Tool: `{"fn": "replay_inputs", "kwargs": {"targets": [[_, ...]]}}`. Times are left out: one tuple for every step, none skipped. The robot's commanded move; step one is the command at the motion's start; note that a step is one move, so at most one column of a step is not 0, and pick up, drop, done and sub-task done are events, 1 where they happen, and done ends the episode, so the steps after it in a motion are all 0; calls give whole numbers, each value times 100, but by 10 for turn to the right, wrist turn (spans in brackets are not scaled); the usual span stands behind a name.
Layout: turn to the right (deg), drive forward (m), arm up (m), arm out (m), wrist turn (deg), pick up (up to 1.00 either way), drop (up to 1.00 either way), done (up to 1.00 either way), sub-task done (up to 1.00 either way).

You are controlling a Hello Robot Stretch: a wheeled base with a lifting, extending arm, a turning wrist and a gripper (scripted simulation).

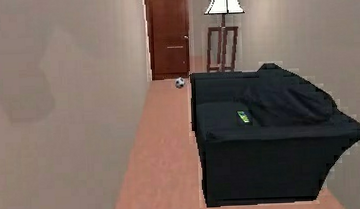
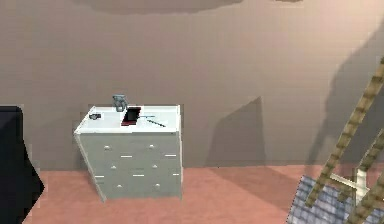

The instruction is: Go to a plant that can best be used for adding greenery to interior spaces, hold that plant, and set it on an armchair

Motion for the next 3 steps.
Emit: {"fn": "replay_inputs", "kwargs": {"targets": [[0, 30, 0, 0, 0, 0, 0, 0, 0], [-240, 0, 0, 0, 0, 0, 0, 0, 0], [0, 50, 0, 0, 0, 0, 0, 0, 0]]}}
